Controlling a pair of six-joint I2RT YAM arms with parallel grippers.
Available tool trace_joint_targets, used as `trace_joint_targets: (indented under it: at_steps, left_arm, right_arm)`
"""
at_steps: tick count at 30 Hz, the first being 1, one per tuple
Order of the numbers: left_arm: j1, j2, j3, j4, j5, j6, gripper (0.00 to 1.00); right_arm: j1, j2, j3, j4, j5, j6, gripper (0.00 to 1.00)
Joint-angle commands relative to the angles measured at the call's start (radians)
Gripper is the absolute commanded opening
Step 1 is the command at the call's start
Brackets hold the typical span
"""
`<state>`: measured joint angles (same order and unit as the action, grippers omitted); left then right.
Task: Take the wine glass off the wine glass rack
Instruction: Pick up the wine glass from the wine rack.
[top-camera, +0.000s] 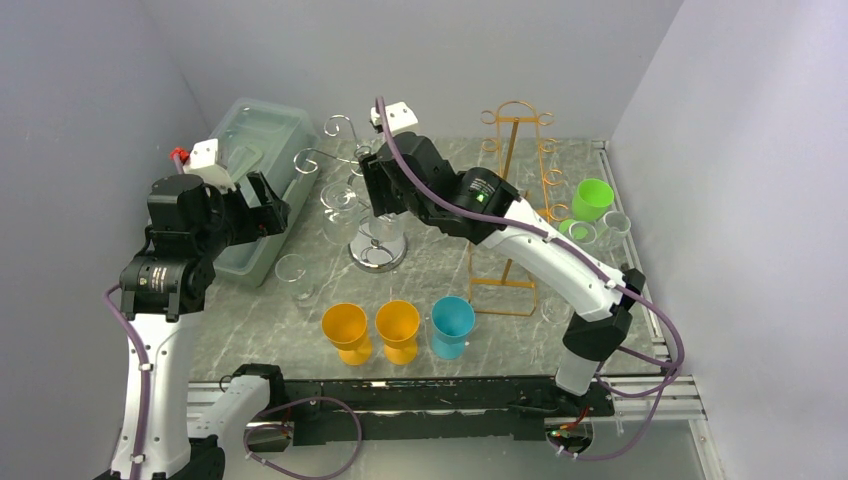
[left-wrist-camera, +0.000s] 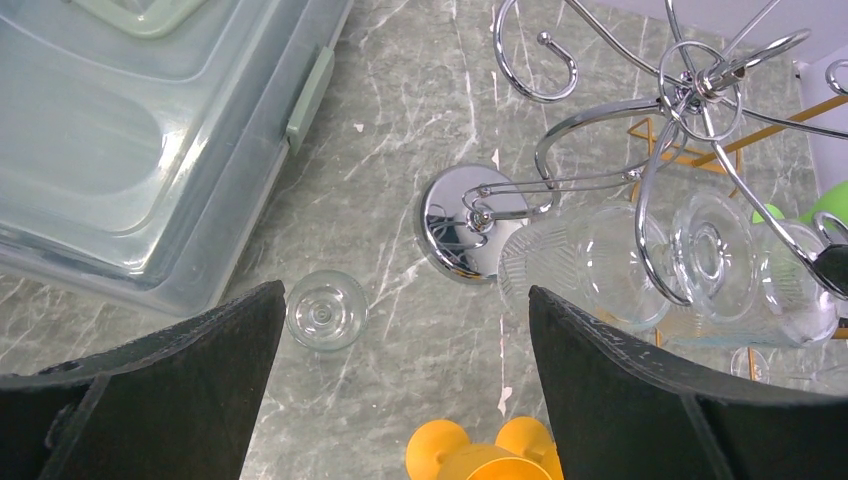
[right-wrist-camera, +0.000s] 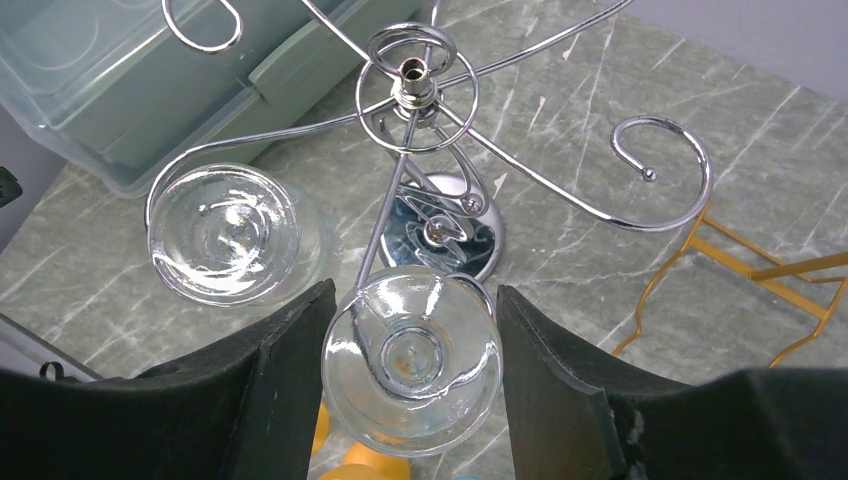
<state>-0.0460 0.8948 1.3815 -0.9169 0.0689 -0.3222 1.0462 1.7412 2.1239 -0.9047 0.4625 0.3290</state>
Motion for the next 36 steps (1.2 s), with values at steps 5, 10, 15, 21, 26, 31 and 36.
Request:
trace_joint_targets:
  at_steps: [5, 10, 15, 21, 26, 31, 36]
  left_arm:
    - [0.004, 0.001, 0.009, 0.055, 0.027, 0.014, 0.96]
    - [0.004, 0.002, 0.007, 0.058, 0.035, 0.008, 0.96]
    - [0.004, 0.007, 0.015, 0.059, 0.033, 0.012, 0.96]
    - [0.004, 0.007, 0.016, 0.064, 0.034, 0.009, 0.96]
    - [0.005, 0.006, 0.023, 0.066, 0.032, 0.01, 0.96]
    - [0.004, 0.012, 0.035, 0.066, 0.042, 0.009, 0.96]
    - [0.004, 0.008, 0.04, 0.071, 0.051, 0.006, 0.96]
  right_arm:
    - [0.014, 0.016, 0.098, 0.073, 0.002, -0.038, 0.32]
    - [0.014, 0.041, 0.115, 0.075, 0.001, -0.049, 0.32]
    - [0.014, 0.055, 0.117, 0.082, 0.018, -0.059, 0.32]
    - [0.013, 0.068, 0.126, 0.1, 0.032, -0.073, 0.31]
    - [0.011, 0.074, 0.132, 0.11, 0.067, -0.081, 0.31]
    - [-0.003, 0.076, 0.131, 0.121, 0.079, -0.084, 0.31]
    - [-0.02, 0.072, 0.112, 0.136, 0.083, -0.084, 0.3]
